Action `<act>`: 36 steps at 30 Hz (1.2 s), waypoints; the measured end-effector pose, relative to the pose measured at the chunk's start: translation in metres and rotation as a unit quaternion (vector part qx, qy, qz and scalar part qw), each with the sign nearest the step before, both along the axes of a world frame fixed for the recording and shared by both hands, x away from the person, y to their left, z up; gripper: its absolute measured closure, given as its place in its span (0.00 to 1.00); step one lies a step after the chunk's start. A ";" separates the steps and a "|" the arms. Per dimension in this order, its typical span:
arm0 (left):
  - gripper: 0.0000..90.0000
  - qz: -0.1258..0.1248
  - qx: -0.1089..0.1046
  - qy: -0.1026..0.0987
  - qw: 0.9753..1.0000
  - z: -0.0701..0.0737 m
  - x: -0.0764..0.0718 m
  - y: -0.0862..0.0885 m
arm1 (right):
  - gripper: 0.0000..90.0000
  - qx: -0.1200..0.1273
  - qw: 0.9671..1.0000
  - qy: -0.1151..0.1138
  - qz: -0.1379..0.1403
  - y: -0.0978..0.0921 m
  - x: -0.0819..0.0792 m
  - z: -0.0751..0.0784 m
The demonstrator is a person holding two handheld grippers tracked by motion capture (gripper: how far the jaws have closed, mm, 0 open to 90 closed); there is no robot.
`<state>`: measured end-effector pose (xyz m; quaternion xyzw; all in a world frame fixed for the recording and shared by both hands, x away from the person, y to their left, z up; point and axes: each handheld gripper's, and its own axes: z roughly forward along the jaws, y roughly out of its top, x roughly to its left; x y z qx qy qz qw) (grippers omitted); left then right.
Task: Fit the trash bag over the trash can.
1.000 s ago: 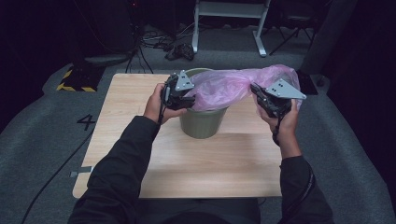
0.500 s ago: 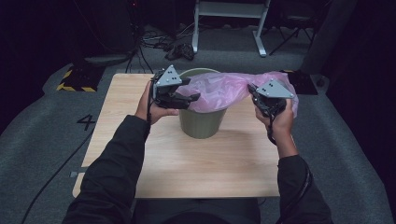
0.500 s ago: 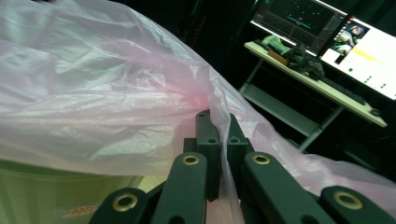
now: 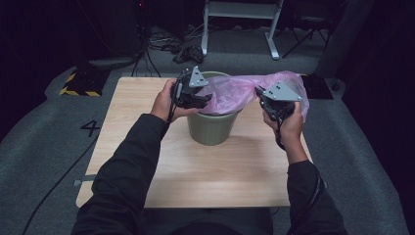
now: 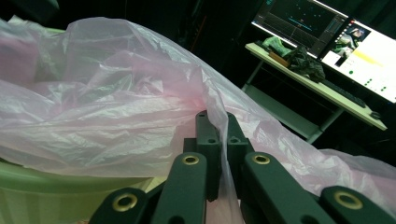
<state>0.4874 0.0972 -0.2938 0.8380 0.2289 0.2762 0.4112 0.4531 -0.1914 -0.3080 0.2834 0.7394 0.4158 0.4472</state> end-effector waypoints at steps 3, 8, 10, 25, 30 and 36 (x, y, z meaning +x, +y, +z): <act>0.44 0.021 -0.040 0.016 0.999 0.002 0.008 0.029 | 1.00 0.003 1.000 0.001 -0.008 -0.006 0.001 0.000; 0.44 0.001 -0.094 0.028 0.995 0.007 0.007 0.045 | 1.00 -0.006 1.000 -0.005 -0.025 -0.011 0.002 0.005; 0.44 -0.010 -0.100 0.028 0.995 0.008 0.005 0.043 | 1.00 -0.018 0.999 -0.008 -0.029 -0.009 0.003 0.005; 0.79 -0.065 0.000 0.032 0.997 -0.004 0.002 -0.027 | 0.99 0.041 0.998 -0.008 0.044 -0.008 -0.009 0.007; 0.82 -0.069 0.028 0.047 0.996 -0.008 0.006 -0.037 | 0.99 0.045 0.995 -0.013 0.090 0.000 -0.018 0.010; 0.83 -0.076 0.038 0.054 0.995 -0.010 0.006 -0.040 | 0.99 0.031 0.993 -0.005 0.114 0.014 -0.023 0.011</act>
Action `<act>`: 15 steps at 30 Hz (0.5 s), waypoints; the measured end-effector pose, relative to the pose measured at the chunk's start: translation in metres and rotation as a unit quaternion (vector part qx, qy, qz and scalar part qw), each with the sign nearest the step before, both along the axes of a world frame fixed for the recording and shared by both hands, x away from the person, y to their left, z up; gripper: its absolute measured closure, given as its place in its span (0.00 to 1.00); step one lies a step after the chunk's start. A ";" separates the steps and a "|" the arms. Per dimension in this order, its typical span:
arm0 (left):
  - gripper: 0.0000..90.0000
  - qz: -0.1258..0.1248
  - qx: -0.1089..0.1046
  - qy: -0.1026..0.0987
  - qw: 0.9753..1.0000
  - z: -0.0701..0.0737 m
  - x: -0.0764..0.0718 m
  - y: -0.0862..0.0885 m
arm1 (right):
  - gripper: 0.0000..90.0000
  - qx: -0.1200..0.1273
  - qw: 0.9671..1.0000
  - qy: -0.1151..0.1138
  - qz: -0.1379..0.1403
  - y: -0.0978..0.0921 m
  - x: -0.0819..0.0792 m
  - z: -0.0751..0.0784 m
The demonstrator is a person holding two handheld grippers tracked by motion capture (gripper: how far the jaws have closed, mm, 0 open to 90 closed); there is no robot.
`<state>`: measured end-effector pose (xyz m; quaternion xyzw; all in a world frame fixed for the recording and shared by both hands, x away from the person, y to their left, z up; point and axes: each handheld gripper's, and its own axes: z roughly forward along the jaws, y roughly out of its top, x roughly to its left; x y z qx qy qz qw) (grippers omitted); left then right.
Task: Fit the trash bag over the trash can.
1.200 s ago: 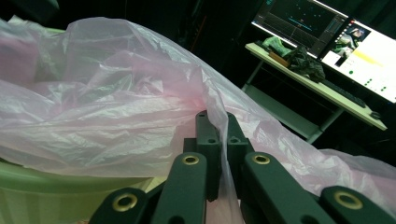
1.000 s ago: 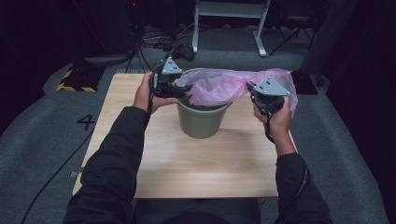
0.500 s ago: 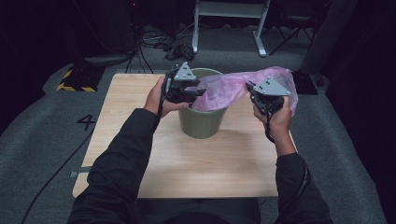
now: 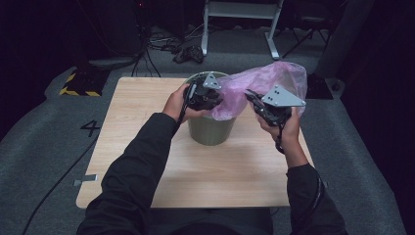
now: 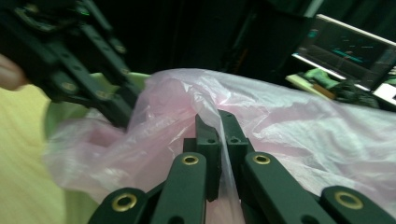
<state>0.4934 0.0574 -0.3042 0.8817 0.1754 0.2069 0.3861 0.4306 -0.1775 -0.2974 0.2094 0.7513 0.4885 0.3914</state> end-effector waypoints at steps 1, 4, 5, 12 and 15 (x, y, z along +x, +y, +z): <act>0.81 0.002 -0.005 0.000 1.000 0.001 -0.002 0.004 | 0.99 -0.017 1.000 0.003 0.000 0.007 0.000 0.000; 0.71 0.001 -0.015 -0.003 1.000 0.002 -0.004 0.010 | 0.99 -0.026 1.000 0.017 0.003 0.013 0.001 0.000; 0.66 0.000 -0.023 -0.003 1.000 0.003 -0.005 0.014 | 0.99 -0.029 0.999 0.021 0.003 0.013 0.002 -0.001; 0.35 -0.026 -0.084 0.011 0.996 0.007 -0.015 0.024 | 0.99 -0.029 0.999 0.032 0.004 0.017 0.007 -0.002; 0.28 -0.045 -0.101 0.008 0.994 0.006 -0.024 0.014 | 0.99 -0.030 0.999 0.035 0.005 0.020 0.008 -0.002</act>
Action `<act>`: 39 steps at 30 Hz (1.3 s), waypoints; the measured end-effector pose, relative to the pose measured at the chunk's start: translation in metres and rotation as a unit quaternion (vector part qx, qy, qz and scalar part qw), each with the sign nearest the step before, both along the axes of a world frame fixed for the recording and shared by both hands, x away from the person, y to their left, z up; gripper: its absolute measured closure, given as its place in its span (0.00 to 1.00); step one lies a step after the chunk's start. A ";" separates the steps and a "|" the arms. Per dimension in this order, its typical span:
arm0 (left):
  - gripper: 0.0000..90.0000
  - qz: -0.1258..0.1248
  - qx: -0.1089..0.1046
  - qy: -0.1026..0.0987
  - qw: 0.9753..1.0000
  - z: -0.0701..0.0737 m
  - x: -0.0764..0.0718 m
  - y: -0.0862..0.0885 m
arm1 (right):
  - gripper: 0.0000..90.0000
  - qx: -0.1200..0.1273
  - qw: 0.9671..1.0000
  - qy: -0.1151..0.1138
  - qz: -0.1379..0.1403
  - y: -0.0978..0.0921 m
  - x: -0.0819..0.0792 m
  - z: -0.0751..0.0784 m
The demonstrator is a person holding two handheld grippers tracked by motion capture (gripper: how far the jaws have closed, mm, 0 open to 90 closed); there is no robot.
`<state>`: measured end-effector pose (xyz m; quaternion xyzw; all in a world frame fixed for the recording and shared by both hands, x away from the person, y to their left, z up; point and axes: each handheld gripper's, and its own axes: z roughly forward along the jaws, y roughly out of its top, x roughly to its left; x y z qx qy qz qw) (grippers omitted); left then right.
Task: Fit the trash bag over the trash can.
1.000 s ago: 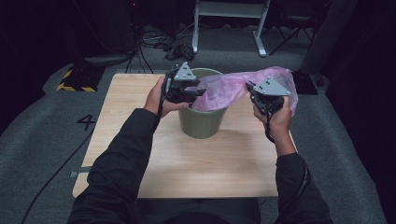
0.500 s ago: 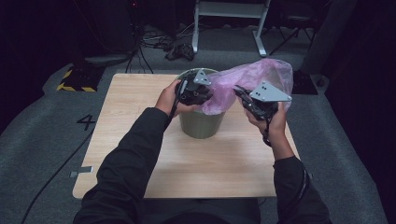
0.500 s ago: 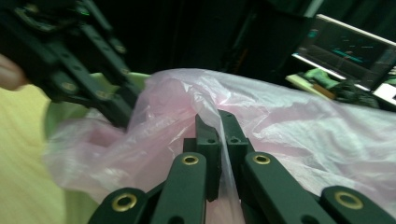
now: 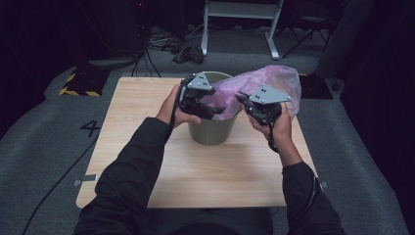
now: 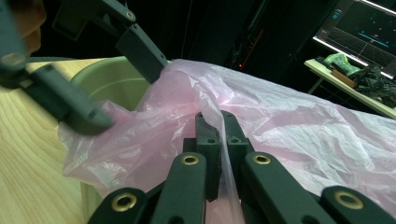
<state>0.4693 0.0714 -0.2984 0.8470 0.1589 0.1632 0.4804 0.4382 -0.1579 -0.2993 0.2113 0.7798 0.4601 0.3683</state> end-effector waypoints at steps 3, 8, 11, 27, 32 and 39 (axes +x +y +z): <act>0.25 0.005 0.008 -0.004 1.000 -0.001 -0.003 -0.005 | 0.99 0.000 1.000 0.000 0.002 0.001 0.000 0.000; 0.56 0.040 0.042 -0.036 0.998 -0.003 -0.003 -0.013 | 0.99 0.002 1.000 -0.001 0.009 0.001 -0.002 0.001; 0.78 0.049 0.061 -0.057 0.995 -0.006 -0.002 -0.015 | 0.98 0.003 1.000 0.003 0.016 0.000 -0.003 0.000; 1.00 0.073 0.072 -0.043 0.994 -0.016 0.015 0.009 | 0.55 0.012 0.999 -0.005 0.043 -0.012 -0.018 -0.001; 1.00 0.085 0.069 -0.031 0.993 -0.020 0.019 0.019 | 0.37 0.007 0.999 -0.016 0.040 -0.024 -0.033 -0.003; 1.00 0.092 0.068 -0.023 0.993 -0.025 0.023 0.029 | 0.26 0.010 0.999 -0.030 0.015 -0.051 -0.048 -0.012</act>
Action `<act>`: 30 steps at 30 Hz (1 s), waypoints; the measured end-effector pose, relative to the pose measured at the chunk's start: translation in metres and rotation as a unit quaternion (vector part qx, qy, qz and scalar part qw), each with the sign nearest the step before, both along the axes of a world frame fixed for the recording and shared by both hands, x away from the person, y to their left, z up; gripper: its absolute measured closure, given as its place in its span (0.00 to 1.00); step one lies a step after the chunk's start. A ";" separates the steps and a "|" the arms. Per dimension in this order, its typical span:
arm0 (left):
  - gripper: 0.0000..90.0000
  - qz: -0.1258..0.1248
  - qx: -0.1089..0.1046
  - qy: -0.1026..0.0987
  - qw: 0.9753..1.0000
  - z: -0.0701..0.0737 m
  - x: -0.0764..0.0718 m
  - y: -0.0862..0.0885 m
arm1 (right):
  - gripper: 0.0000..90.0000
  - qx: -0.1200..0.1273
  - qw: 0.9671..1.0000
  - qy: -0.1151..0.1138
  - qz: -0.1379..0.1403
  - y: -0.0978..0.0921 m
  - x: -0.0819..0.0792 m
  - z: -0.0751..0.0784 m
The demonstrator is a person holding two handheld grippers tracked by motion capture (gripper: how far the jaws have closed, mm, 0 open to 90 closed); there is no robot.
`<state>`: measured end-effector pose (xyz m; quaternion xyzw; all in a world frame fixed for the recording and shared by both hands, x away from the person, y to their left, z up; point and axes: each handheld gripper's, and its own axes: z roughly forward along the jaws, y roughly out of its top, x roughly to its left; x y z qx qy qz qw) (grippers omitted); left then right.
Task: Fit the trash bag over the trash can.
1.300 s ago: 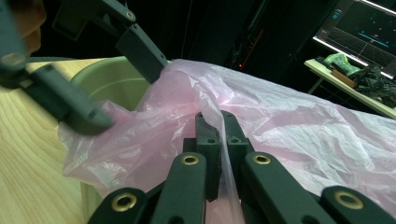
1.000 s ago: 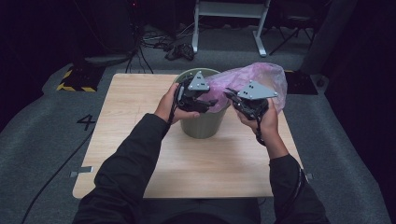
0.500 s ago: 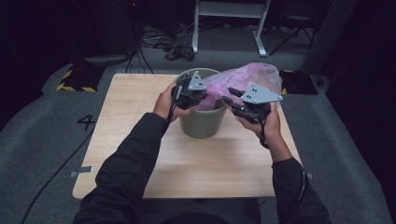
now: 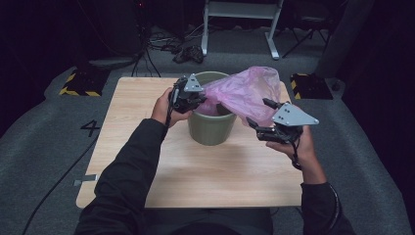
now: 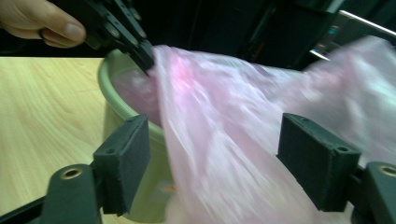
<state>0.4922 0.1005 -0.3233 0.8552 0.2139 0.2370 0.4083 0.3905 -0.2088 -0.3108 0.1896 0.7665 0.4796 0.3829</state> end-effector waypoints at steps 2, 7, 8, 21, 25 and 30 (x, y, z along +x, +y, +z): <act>1.00 0.003 -0.001 0.002 1.000 -0.001 0.001 0.002 | 0.24 0.008 1.000 -0.001 -0.002 -0.008 -0.003 -0.004; 1.00 0.007 -0.006 0.005 1.000 -0.004 0.003 0.006 | 0.22 0.036 0.999 0.008 -0.015 -0.023 -0.007 -0.013; 1.00 0.009 -0.005 0.006 1.000 -0.005 0.003 0.007 | 0.21 0.045 0.999 0.009 -0.019 -0.026 -0.007 -0.016; 0.98 0.021 -0.027 0.013 0.999 -0.014 0.007 0.019 | 0.23 0.096 0.991 0.096 -0.003 -0.033 0.023 -0.050; 0.90 0.027 -0.041 0.010 0.999 -0.014 0.007 0.024 | 0.75 0.100 0.992 0.074 0.038 -0.021 0.021 -0.043; 0.65 0.024 -0.063 0.003 0.998 -0.009 0.004 0.031 | 0.94 0.086 0.993 0.057 0.054 -0.013 0.014 -0.034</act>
